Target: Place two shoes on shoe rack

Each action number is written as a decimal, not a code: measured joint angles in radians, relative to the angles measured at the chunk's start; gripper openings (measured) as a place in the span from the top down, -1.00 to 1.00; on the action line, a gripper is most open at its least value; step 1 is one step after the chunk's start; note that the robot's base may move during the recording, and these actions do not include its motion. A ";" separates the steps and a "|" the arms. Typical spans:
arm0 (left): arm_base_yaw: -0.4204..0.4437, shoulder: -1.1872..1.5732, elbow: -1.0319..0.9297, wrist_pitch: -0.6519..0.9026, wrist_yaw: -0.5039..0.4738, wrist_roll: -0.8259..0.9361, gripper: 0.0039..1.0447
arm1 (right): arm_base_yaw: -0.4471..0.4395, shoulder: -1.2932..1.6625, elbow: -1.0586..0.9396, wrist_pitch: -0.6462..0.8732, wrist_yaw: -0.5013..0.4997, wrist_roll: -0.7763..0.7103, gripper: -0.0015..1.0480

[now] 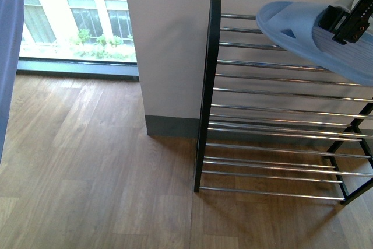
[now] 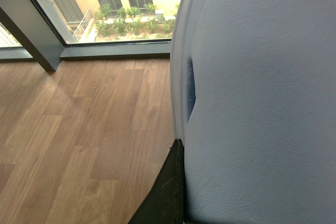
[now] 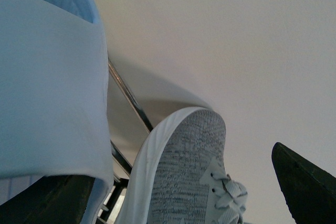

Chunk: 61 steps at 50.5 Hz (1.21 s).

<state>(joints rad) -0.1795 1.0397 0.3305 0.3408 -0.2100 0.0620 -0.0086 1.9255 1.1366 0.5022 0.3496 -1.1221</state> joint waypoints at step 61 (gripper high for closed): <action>0.000 0.000 0.000 0.000 0.000 0.000 0.97 | -0.130 -0.025 0.188 -0.291 -0.385 -0.049 -0.82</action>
<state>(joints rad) -0.1795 1.0397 0.3305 0.3408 -0.2100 0.0620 -0.1390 1.9007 1.3247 0.2108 -0.0353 -1.1713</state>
